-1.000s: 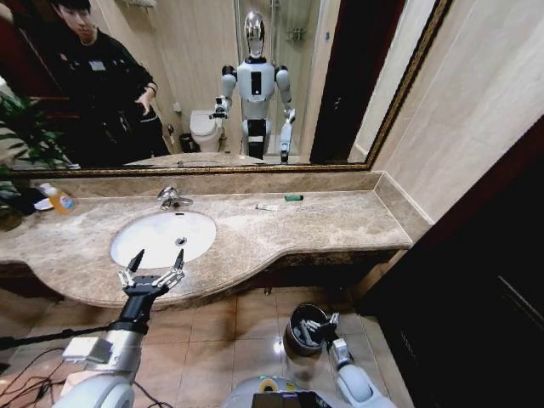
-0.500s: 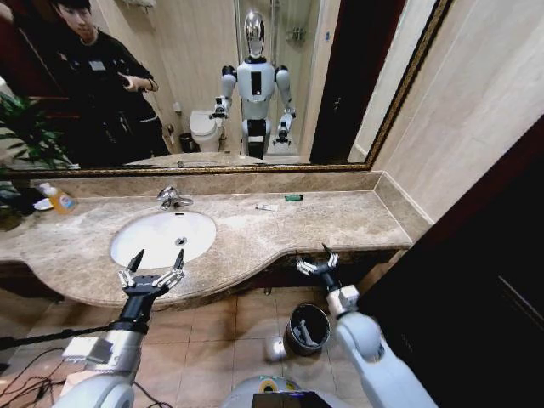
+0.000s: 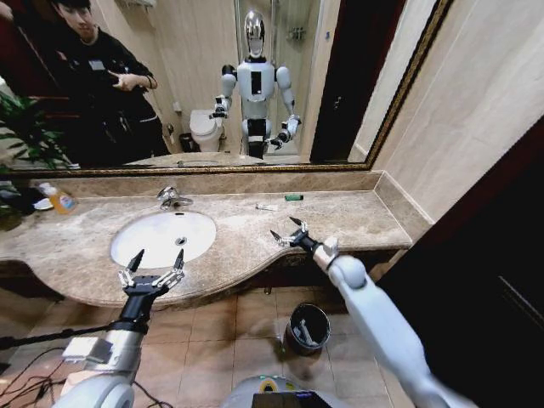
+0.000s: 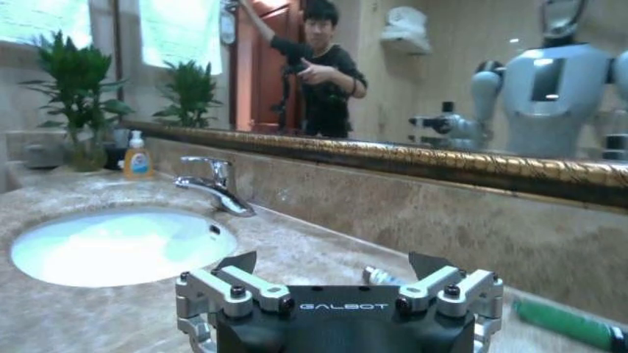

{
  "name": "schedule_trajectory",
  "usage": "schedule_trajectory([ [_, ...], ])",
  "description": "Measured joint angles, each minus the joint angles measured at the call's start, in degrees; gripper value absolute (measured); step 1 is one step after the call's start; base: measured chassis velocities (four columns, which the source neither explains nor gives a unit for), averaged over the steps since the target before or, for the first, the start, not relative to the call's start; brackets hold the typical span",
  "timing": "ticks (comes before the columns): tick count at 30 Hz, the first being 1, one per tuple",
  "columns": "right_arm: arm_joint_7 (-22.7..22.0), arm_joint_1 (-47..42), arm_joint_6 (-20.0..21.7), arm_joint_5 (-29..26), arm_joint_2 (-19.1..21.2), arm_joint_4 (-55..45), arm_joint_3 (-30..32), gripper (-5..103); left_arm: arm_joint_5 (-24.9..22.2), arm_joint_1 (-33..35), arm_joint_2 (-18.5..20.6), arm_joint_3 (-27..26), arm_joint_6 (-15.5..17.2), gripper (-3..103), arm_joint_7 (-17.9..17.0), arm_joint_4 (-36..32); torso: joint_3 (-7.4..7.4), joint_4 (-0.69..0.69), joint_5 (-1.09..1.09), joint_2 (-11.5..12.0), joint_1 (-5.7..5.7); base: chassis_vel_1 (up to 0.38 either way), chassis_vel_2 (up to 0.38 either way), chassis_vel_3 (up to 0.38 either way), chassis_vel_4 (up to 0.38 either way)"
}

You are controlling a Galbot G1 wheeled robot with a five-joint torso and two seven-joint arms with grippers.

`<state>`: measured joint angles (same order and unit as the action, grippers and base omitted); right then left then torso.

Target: Pick up the trash from the sink and place it in the trash bin.

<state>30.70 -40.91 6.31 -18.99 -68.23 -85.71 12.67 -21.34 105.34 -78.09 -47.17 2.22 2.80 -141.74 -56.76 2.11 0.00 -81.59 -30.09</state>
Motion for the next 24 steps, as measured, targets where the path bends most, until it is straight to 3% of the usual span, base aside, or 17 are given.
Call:
schedule_trajectory([
  [9,3.26,12.68,1.53,2.68,-2.56,16.00,-3.20,100,0.00,0.00,0.00,0.00,0.00,100,0.00,0.00,0.01,-0.01,-0.01,0.00,0.01,0.000,0.000,0.000,0.000],
  [24,2.66,24.14,0.48,8.83,-8.03,30.30,-7.66,100,0.00,0.00,0.00,0.00,0.00,100,0.00,0.00,0.01,0.00,-0.01,-0.01,0.01,0.000,0.000,0.000,0.000],
])
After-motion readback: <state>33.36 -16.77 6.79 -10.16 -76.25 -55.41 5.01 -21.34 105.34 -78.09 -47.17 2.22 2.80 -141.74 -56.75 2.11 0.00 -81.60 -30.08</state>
